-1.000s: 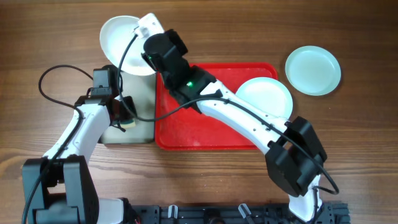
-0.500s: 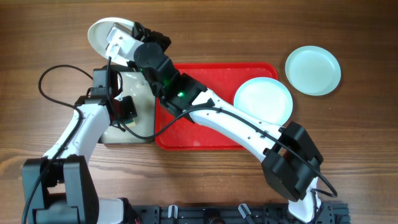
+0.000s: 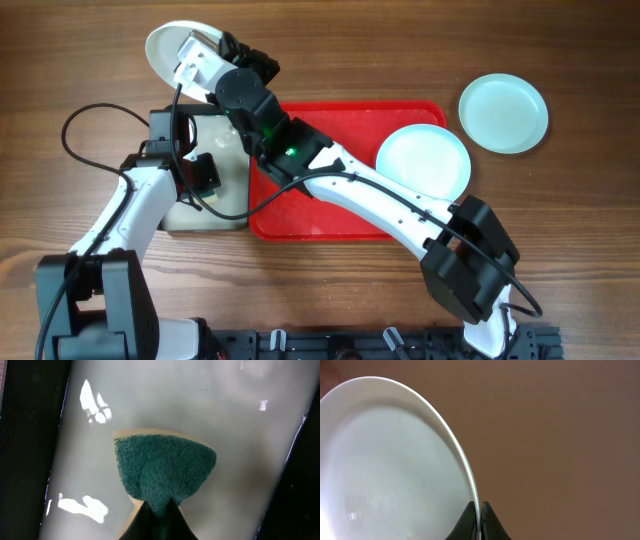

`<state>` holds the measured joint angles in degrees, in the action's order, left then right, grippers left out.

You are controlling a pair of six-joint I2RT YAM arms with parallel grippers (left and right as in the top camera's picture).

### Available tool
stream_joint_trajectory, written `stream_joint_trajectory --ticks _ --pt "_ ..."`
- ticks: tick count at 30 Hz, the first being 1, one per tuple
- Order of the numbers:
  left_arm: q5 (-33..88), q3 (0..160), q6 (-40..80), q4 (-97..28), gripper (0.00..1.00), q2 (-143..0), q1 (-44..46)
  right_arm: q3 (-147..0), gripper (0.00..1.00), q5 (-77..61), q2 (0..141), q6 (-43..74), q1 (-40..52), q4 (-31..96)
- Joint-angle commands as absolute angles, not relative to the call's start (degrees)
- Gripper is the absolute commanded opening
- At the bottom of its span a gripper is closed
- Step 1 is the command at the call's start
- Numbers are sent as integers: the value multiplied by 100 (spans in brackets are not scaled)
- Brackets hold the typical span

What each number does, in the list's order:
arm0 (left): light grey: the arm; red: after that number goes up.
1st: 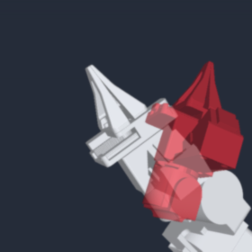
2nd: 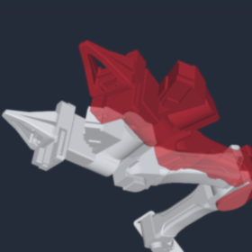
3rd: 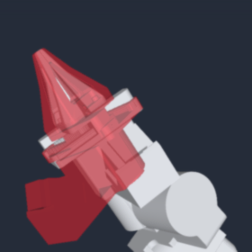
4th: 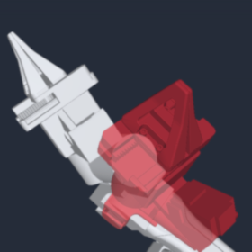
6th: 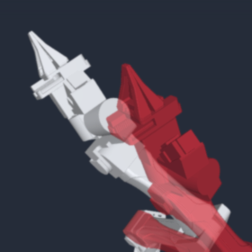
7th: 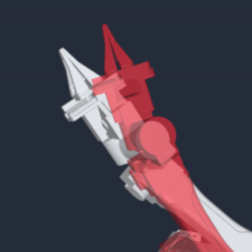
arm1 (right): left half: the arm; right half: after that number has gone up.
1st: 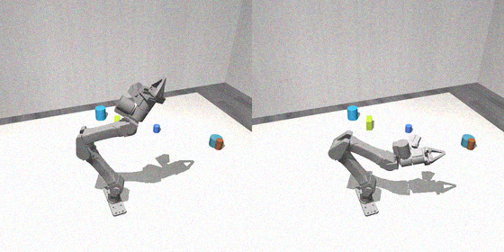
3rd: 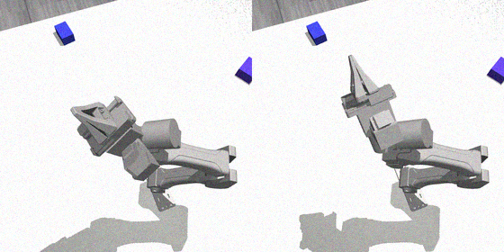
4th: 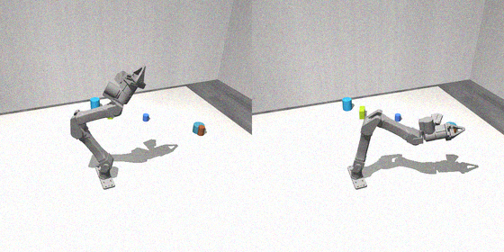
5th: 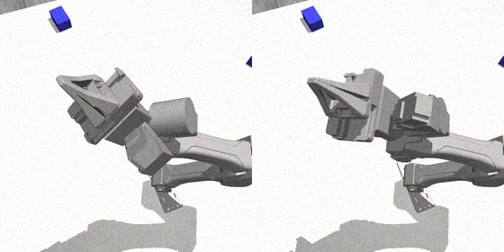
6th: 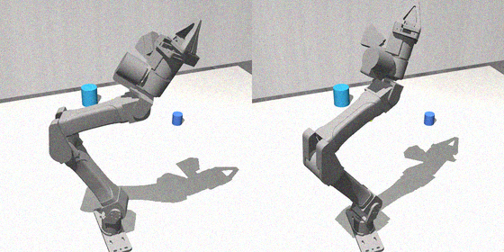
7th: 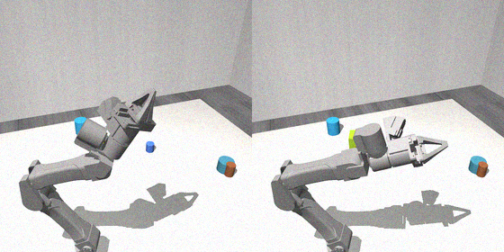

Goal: Clean dirty plates on tray and stack at the side
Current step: 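Carry the white plate right and set it on the blue plate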

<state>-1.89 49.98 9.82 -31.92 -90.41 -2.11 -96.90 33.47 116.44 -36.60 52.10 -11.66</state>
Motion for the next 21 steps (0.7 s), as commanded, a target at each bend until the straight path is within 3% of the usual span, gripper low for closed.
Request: stream_joint_trajectory --ticks 1,5,9,11,16,21 --pt "-246 4947 1076 -3168 6 -8925 -242 -9786 4 3592 11498 -2541 5188 -1057" --pt "-244 4947 1076 -3168 5 -8925 -242 -9786 4 3428 11498 -530 5122 47" --pt "-244 4947 1076 -3168 6 -8925 -242 -9786 4 2191 11498 1020 4740 1223" --pt "-244 4947 1079 -3168 6 -8925 -242 -9786 4 1651 11496 1481 4512 1516" --pt "-244 4947 1079 -3168 6 -8925 -242 -9786 4 -1420 11493 2290 3227 2108" --pt "-244 4947 1079 -3146 6 -8925 -242 -9786 5 -2021 11493 2650 1874 2838"
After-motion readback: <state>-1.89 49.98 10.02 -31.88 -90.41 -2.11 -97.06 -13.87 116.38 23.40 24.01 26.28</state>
